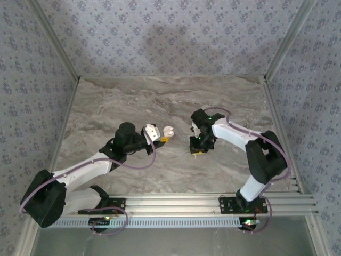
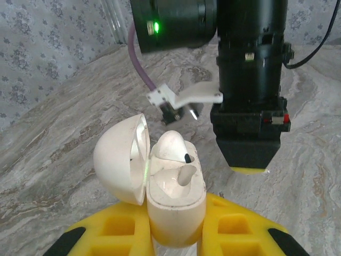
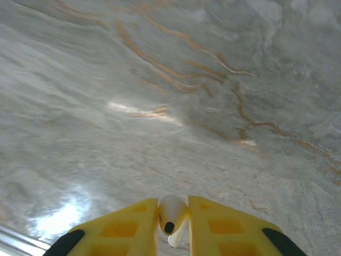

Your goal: Insert the wireless bluetooth earbuds into the charging case

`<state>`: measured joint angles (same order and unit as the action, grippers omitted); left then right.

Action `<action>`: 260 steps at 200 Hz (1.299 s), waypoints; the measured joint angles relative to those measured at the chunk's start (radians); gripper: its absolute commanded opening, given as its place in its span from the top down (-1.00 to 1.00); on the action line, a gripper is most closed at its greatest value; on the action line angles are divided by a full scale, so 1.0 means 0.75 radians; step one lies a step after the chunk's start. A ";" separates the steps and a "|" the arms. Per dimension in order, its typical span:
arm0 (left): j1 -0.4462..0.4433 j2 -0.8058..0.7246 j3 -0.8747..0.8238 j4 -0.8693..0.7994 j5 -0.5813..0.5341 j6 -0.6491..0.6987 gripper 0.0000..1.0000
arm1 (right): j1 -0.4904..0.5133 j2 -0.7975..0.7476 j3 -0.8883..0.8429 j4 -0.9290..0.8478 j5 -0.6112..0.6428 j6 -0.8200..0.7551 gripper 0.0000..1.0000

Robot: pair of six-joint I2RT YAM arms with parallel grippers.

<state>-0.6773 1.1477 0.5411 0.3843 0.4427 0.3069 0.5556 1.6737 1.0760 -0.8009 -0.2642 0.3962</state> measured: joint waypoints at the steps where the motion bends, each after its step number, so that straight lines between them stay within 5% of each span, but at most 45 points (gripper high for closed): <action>1: 0.000 0.000 0.000 -0.001 -0.001 0.000 0.74 | 0.000 0.006 0.000 -0.002 0.002 0.000 0.57; 98: 0.000 -0.004 0.000 -0.030 -0.023 0.015 0.74 | 0.007 0.169 0.071 -0.123 0.080 -0.013 0.27; 260: 0.000 -0.002 0.000 -0.061 -0.023 0.015 0.74 | 0.001 0.292 0.291 -0.388 0.051 -0.005 0.29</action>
<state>-0.6773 1.1461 0.5411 0.3386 0.4255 0.3180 0.5560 1.8931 1.2942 -1.0920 -0.2256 0.3923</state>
